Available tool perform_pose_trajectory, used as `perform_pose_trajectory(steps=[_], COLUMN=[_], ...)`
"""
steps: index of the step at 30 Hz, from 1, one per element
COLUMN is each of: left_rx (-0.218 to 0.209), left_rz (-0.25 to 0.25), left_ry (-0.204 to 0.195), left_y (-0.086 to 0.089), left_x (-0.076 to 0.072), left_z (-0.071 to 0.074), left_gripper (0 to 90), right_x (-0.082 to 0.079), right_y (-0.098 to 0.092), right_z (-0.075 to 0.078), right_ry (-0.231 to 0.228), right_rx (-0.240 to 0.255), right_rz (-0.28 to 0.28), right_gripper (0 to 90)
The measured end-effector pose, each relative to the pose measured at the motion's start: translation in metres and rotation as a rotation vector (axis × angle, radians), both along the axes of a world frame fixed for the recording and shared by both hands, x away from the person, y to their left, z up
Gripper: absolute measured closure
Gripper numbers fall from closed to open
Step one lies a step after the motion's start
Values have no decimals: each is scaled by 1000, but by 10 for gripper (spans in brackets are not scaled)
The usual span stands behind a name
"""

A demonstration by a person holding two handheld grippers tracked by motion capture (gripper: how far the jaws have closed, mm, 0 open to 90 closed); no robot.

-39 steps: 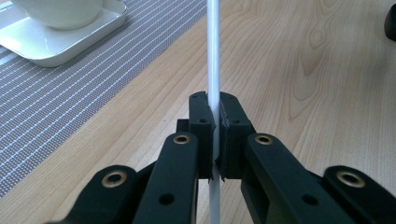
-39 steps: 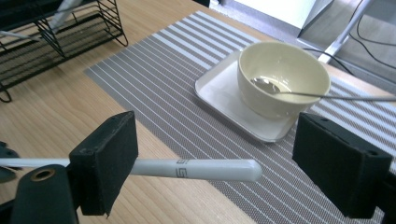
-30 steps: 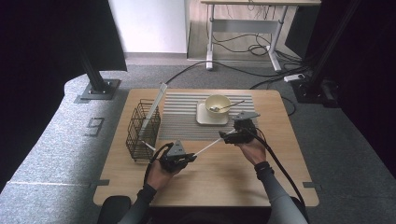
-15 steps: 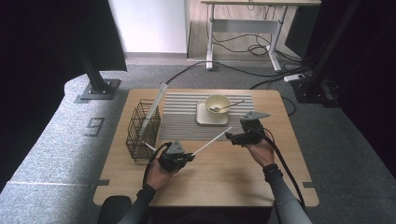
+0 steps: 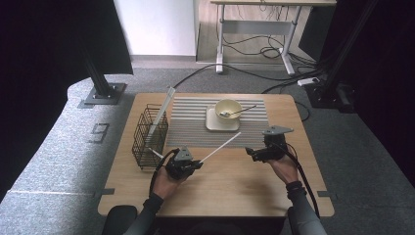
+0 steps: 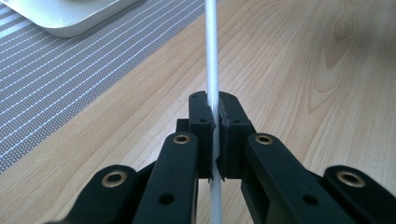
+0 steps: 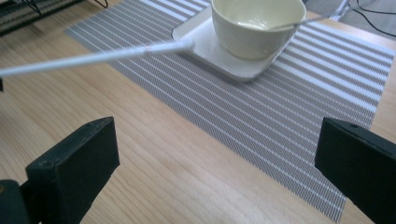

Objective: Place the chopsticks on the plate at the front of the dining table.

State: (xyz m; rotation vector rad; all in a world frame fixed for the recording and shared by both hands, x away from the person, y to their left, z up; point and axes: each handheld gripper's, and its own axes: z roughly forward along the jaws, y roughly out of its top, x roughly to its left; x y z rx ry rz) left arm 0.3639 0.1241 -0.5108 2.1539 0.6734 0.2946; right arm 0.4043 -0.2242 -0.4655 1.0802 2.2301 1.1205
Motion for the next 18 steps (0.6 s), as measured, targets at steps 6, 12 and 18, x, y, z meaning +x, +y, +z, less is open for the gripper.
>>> perform_pose_trajectory(steps=[6,12,18], left_rx=[4,10,14], left_rz=[15,33,63], left_ry=[6,11,16], left_y=[1,2,4], left_x=[1,3,5], left_z=[-1,-3,-5], left_gripper=[853,853,853], right_x=[-3,-12,-17], right_y=[-12,-25,-34], right_z=[-18,-37,-50], right_ry=[14,22,19], right_rx=[-10,-32,-31], right_rz=[-19,-47,-62], right_gripper=[0,0,0])
